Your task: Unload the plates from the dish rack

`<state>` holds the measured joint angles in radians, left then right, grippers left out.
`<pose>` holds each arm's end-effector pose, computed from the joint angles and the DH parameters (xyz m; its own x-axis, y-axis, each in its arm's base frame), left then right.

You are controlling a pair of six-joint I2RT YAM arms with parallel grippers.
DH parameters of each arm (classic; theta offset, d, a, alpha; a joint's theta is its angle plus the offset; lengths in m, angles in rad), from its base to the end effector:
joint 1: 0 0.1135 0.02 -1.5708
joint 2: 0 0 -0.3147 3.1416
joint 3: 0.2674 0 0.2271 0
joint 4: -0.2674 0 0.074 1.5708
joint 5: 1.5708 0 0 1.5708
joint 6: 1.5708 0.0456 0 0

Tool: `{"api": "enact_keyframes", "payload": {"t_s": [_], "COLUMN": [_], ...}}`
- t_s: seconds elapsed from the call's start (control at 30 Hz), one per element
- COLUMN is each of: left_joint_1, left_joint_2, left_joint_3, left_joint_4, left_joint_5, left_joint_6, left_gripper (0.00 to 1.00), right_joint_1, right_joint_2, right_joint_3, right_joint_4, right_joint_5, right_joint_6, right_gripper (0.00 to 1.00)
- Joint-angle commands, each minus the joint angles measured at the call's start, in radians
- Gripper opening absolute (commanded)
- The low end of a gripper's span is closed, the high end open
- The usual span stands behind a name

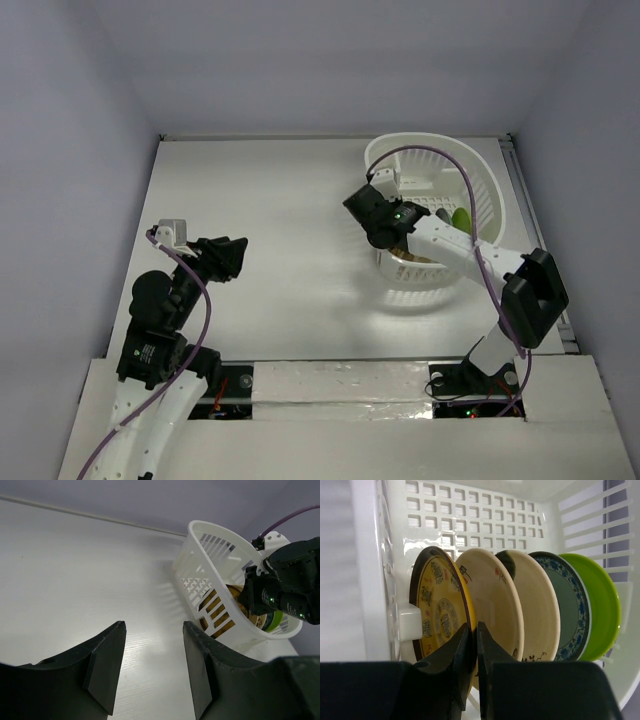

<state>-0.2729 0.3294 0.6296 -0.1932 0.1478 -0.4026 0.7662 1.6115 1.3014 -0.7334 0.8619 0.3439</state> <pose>0.0291 -0.0151 0.3501 -0.0651 -0.3842 -0.9209 0.4153 0.8288 -0.3751 0.2487 0.1913 0.3286 -0.6456 -0.3167 -0.6949 0.0441 0.8930 -0.4479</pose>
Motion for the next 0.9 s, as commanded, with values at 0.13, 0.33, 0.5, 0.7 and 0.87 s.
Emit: {"api": "enact_keyframes", "payload": {"t_s": [0.13, 0.33, 0.5, 0.7, 0.87], "left_joint_1": [0.006, 0.006, 0.006, 0.006, 0.006], "left_joint_2": [-0.013, -0.015, -0.018, -0.016, -0.018], "left_joint_3": [0.027, 0.027, 0.027, 0.027, 0.027], "left_joint_4": [0.026, 0.028, 0.028, 0.028, 0.026], "left_joint_5": [0.010, 0.012, 0.012, 0.012, 0.012], "left_joint_6": [0.004, 0.004, 0.004, 0.004, 0.004], "left_gripper": [0.46, 0.46, 0.46, 0.46, 0.46], "right_joint_1": [-0.005, -0.005, 0.004, 0.004, 0.013], "right_joint_2": [-0.007, -0.002, 0.007, -0.071, -0.182], "right_joint_3": [0.110, 0.142, 0.141, 0.209, 0.268], "right_joint_4": [-0.040, -0.067, -0.077, -0.100, -0.123], "right_joint_5": [0.104, 0.121, 0.160, 0.241, 0.287], "right_joint_6": [-0.051, -0.080, -0.068, -0.056, -0.060], "right_gripper": [0.00, 0.00, 0.00, 0.00, 0.00]}}
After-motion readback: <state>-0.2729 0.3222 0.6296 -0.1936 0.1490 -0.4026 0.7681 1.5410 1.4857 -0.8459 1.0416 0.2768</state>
